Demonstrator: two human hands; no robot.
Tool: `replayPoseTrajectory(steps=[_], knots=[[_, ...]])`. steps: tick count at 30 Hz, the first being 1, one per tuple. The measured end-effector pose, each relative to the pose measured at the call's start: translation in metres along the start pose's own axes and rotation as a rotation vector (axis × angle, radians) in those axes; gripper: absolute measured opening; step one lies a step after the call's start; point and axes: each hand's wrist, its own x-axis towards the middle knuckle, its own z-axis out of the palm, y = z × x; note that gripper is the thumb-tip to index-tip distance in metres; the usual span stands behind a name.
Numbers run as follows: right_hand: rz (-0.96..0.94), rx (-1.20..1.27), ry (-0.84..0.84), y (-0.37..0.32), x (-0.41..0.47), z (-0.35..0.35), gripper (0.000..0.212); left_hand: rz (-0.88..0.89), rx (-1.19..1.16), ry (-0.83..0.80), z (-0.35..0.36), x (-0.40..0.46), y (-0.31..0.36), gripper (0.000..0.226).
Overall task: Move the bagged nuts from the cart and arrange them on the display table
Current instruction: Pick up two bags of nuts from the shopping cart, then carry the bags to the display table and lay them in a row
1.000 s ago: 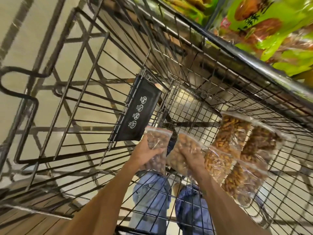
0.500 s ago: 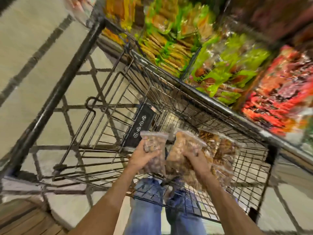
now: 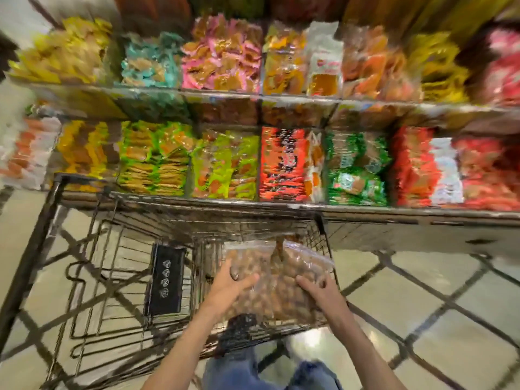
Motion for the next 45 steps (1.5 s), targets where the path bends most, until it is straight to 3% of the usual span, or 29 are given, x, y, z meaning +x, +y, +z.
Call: replayPoseTrajectory(steps=[3, 4, 6, 9, 11, 14, 20, 28, 32, 37, 41, 45], knots=[[-0.020, 0.156, 0.126, 0.025, -0.032, -0.055, 0.088, 0.036, 0.092, -0.112, 0.060, -0.002, 0.024, 0.127], [-0.026, 0.188, 0.174, 0.035, -0.044, -0.075, 0.092, 0.035, 0.121, -0.143, 0.083, -0.004, 0.031, 0.126], [-0.041, 0.245, 0.245, 0.061, -0.064, -0.117, 0.092, 0.047, 0.212, -0.187, 0.132, -0.008, 0.042, 0.105], [-0.072, 0.333, 0.330, 0.090, -0.105, -0.181, 0.063, 0.112, 0.363, -0.263, 0.217, -0.024, 0.053, 0.077], [-0.075, 0.388, 0.373, 0.113, -0.131, -0.226, 0.055, 0.149, 0.399, -0.316, 0.274, -0.034, 0.058, 0.060], [-0.064, 0.454, 0.460, 0.154, -0.163, -0.290, 0.071, 0.198, 0.445, -0.410, 0.361, -0.051, 0.063, 0.047], [-0.061, 0.635, 0.704, 0.216, -0.232, -0.394, 0.093, 0.315, 0.526, -0.631, 0.515, -0.081, 0.077, 0.048], [-0.038, 0.814, 1.042, 0.277, -0.294, -0.511, 0.069, 0.306, 0.629, -0.943, 0.717, -0.103, 0.095, 0.057], [-0.021, 0.885, 1.204, 0.298, -0.317, -0.576, 0.040, 0.325, 0.675, -1.114, 0.828, -0.109, 0.102, 0.054], [-0.030, 0.948, 1.370, 0.325, -0.330, -0.673, 0.043, 0.353, 0.746, -1.279, 0.970, -0.103, 0.120, 0.062], [0.012, 0.990, 1.462, 0.334, -0.337, -0.751, 0.068, 0.344, 0.807, -1.384, 1.079, -0.107, 0.141, 0.081], [0.019, 1.012, 1.523, 0.347, -0.341, -0.824, 0.072, 0.354, 0.861, -1.471, 1.176, -0.121, 0.166, 0.067]])
